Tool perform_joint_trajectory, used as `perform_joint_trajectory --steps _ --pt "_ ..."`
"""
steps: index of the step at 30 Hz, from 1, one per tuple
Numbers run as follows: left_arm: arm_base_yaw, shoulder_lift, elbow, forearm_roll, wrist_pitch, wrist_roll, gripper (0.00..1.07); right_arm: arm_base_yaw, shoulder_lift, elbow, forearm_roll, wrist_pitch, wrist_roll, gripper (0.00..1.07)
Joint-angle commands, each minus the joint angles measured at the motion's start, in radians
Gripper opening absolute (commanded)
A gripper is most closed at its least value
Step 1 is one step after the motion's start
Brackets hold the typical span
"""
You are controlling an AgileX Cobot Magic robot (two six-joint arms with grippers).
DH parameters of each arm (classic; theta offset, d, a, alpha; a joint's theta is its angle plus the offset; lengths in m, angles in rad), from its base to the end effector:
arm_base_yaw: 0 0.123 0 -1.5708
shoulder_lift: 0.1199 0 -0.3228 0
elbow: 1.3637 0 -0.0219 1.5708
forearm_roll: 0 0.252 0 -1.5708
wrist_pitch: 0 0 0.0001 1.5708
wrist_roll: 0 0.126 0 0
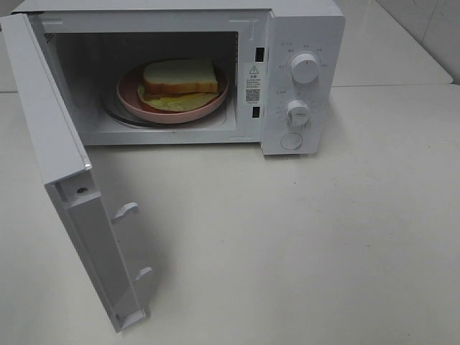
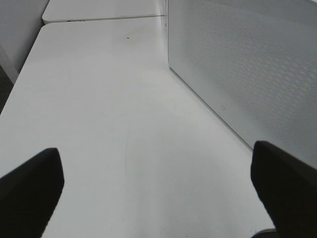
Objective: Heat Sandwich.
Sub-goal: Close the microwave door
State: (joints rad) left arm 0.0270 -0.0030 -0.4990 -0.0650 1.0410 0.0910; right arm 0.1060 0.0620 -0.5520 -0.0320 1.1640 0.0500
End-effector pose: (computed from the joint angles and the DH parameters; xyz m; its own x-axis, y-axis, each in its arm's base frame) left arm -0.0099 -0.0073 0.2640 -0.4335 0.0463 -0.9000 0.0487 0.9984 0.0279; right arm -0.0129 -0.0051 0.2675 -0.5531 -0.0213 -0.8328 -0.0608 0.9980 0.0148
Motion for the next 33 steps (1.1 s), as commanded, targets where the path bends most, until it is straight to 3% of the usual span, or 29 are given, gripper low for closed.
perform_joint_trajectory --steps 1,6,33 --pt "-0.004 -0.027 0.004 0.001 -0.004 -0.003 0.97 -0.036 -0.049 0.007 0.007 -0.035 0.002 0.76" --pt "-0.004 -0.027 0.004 0.001 -0.004 -0.003 0.97 -0.073 -0.094 0.008 0.017 -0.036 -0.011 0.76" --pt "-0.004 -0.023 0.004 0.001 -0.004 -0.002 0.97 -0.073 -0.094 0.047 0.048 -0.130 -0.019 0.76"
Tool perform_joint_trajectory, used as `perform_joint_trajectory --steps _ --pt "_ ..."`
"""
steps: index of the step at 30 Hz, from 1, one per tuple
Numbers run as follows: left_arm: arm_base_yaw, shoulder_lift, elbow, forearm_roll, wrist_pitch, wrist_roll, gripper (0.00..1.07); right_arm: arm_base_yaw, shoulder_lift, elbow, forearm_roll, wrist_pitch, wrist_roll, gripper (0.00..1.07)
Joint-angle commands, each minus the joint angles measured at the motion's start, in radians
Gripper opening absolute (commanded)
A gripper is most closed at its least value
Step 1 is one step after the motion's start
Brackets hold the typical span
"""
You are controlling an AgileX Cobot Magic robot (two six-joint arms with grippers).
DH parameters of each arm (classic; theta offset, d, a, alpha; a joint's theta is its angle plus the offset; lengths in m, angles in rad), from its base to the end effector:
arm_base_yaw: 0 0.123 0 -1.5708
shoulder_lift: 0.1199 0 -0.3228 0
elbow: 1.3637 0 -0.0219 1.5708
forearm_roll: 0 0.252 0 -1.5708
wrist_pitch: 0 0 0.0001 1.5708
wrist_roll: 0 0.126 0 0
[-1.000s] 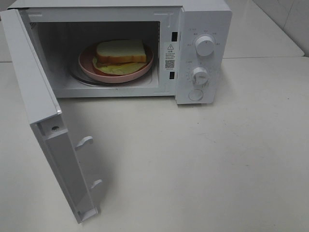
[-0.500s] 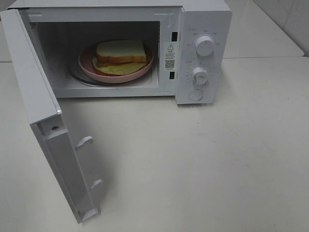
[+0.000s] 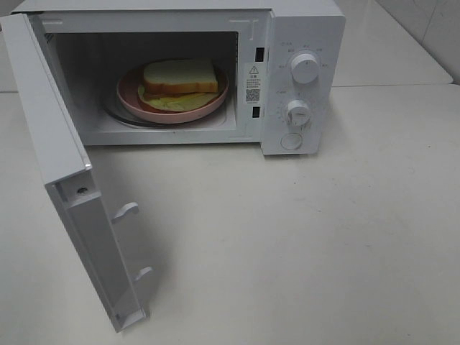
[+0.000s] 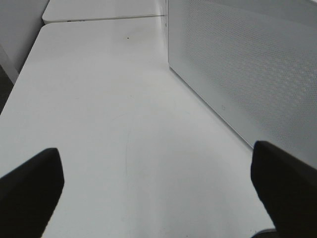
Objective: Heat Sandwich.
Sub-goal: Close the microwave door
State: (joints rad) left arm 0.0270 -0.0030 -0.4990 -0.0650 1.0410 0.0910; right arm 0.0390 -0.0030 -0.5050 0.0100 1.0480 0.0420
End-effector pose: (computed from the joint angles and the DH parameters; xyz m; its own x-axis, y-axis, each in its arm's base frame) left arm -0.0099 -0.0073 0.2640 -0.4335 0.0463 -0.9000 0.0487 0.9984 0.0279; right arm -0.0110 0.0007 0.2649 -0.4389 0.0299 -0.8981 -0.0262 0.9986 0.0460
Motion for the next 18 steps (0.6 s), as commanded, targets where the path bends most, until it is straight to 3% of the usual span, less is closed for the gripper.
perform_joint_trajectory --steps 1,18 --pt "-0.004 -0.023 0.004 0.001 -0.004 -0.002 0.97 -0.006 -0.029 0.000 0.006 -0.014 -0.011 0.76" --pt "-0.004 -0.023 0.004 0.001 -0.004 -0.002 0.97 -0.006 -0.029 0.000 0.005 -0.014 -0.011 0.76"
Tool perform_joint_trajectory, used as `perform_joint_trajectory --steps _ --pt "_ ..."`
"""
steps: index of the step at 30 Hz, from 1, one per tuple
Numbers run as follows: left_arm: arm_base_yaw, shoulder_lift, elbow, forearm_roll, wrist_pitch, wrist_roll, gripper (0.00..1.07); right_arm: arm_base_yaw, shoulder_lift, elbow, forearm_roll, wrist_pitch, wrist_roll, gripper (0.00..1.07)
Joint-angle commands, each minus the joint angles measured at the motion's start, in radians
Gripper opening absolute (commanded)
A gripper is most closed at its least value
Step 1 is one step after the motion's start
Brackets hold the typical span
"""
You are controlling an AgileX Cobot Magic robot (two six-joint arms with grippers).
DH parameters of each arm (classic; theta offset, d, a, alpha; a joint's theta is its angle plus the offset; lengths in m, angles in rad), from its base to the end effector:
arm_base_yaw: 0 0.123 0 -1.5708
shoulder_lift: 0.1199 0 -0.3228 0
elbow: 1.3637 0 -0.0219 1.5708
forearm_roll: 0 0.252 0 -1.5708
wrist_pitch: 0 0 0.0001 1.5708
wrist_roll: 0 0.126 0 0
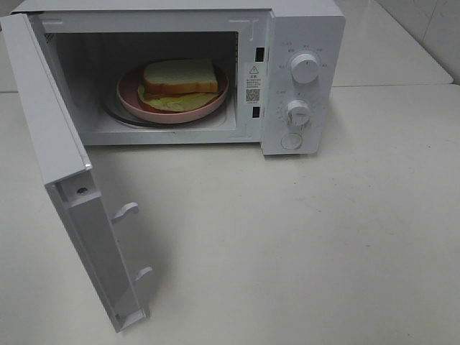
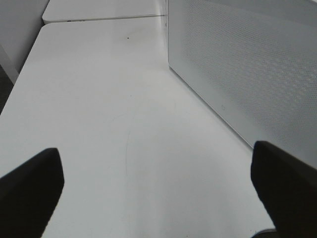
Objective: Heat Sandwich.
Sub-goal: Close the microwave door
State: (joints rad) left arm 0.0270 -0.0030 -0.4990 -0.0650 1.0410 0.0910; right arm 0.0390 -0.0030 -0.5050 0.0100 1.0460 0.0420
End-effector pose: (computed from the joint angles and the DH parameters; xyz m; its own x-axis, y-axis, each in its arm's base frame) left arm -0.0099 -0.0073 0.2640 -0.4335 0.0463 -0.9000 0.0487 0.9984 0.0279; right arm -0.0109 0.0007 0.2651 -0.4371 0.0300 -0.8989 -0.0263 0.9986 0.0461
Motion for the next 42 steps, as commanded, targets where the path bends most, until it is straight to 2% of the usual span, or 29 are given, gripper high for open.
perform_joint_trajectory --steps 1,21,31,36,37,39,40,42 --pt "-0.004 -0.023 0.004 0.001 -0.004 -0.002 0.97 -0.006 -0.029 0.000 0.005 -0.012 -0.011 0.76" --pt "-0.004 -0.023 0.004 -0.001 -0.004 -0.003 0.97 -0.006 -0.029 0.000 0.005 -0.012 -0.011 0.76" --pt "-0.004 0.080 -0.043 -0.002 -0.089 0.000 0.97 -0.006 -0.029 0.000 0.005 -0.012 -0.011 0.76" --pt "-0.004 0.163 -0.041 0.004 -0.167 0.001 0.85 -0.006 -0.029 0.000 0.005 -0.012 -0.011 0.76" --pt "-0.004 0.200 -0.041 0.010 -0.200 0.001 0.73 -0.006 -0.029 0.000 0.005 -0.012 -0.011 0.76" --pt "-0.004 0.235 -0.041 0.013 -0.219 0.001 0.59 -0.006 -0.029 0.000 0.005 -0.012 -0.011 0.76" --pt "-0.004 0.235 -0.041 0.013 -0.219 0.001 0.59 -0.006 -0.029 0.000 0.005 -0.012 -0.011 0.76" --pt "-0.004 0.294 -0.041 0.013 -0.240 0.001 0.41 -0.006 -0.029 0.000 0.005 -0.012 -0.011 0.76"
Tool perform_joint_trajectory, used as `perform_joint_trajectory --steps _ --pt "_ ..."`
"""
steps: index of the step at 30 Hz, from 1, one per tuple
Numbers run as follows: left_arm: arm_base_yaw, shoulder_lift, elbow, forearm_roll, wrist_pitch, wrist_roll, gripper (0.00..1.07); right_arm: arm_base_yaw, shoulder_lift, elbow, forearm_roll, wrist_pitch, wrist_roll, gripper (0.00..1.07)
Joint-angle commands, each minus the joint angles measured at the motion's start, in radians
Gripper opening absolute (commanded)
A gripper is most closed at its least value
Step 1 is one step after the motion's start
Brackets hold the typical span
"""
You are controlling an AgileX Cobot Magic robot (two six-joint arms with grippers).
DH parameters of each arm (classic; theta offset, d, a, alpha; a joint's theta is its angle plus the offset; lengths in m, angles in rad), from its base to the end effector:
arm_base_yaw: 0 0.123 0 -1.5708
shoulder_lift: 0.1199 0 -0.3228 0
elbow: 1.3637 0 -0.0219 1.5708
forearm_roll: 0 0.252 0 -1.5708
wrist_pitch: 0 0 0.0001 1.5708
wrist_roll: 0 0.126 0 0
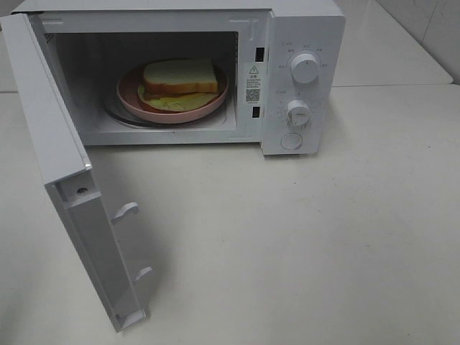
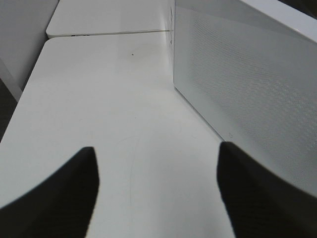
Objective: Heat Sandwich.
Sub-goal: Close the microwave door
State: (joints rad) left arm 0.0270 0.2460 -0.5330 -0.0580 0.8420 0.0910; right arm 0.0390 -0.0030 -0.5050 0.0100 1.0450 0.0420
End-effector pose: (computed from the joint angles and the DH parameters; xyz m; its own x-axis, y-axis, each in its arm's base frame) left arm 0.0376 -0.0044 0.2942 -0.4488 0.0402 -0.8927 0.0352 0.9990 0.0273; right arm -0.0108 0.0007 0.2652 -0.4362 0.0300 -0.8994 -0.0263 0.9986 0.0461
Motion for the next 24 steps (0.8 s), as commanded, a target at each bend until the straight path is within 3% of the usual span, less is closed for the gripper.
perform_joint_trajectory --steps 1,2,3,4,6,14,24 --pt "-0.004 0.068 -0.007 0.011 -0.055 0.001 0.35 -0.006 -0.029 0.000 0.005 -0.011 -0.011 0.76" --pt "-0.004 0.092 -0.007 0.013 -0.068 0.001 0.28 -0.006 -0.029 0.000 0.005 -0.011 -0.011 0.76" --pt "-0.004 0.092 -0.007 0.013 -0.068 0.001 0.28 -0.006 -0.029 0.000 0.005 -0.011 -0.011 0.76" --pt "-0.004 0.133 -0.006 0.013 -0.096 0.001 0.13 -0.006 -0.029 0.000 0.005 -0.011 -0.011 0.76" --pt "-0.004 0.177 0.001 0.013 -0.137 0.001 0.00 -0.006 -0.029 0.000 0.005 -0.011 -0.011 0.76" --pt "-0.004 0.286 0.099 0.013 -0.401 0.001 0.00 -0.006 -0.029 0.000 0.005 -0.011 -0.011 0.76" --pt "-0.004 0.414 0.294 0.013 -0.917 0.001 0.00 -0.006 -0.029 0.000 0.005 -0.011 -0.011 0.76"
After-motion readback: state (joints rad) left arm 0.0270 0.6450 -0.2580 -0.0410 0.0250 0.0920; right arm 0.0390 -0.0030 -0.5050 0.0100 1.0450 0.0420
